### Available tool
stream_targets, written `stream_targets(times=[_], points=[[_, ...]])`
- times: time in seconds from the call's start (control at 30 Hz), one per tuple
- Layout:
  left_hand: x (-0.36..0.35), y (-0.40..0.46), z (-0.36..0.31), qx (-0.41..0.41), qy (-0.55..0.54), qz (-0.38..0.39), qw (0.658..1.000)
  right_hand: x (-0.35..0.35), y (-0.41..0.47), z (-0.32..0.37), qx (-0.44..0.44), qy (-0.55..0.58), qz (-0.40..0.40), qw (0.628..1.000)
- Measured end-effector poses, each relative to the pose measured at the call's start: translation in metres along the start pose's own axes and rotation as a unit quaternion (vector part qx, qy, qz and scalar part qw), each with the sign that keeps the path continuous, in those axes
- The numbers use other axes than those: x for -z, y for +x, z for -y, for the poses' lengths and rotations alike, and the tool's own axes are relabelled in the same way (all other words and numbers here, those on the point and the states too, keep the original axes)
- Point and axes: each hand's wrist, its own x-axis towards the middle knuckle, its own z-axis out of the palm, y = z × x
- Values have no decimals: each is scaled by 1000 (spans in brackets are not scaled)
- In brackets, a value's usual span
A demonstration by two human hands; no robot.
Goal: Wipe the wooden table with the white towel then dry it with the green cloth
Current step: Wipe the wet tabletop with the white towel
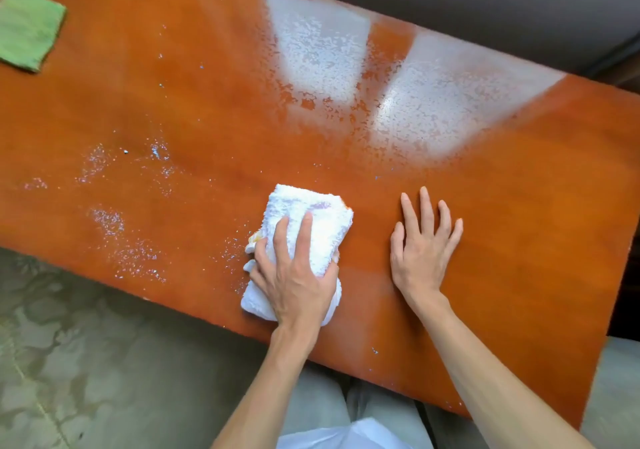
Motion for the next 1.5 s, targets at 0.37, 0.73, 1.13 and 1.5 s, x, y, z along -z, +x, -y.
stream_targets(times=[0.37,0.73,1.13,1.5], points=[[-16,31,-77,-133,6,18,991,-6,1,-1,-10,50,-51,997],[-14,58,-72,-159,-44,9,986,-9,0,0,-24,61,-80,995],[17,98,19,-17,10,9,1000,-8,1,-2,-34,51,-51,997],[-2,-20,-80,-72,-3,139,988,61,5,-98,-45,268,76,959]])
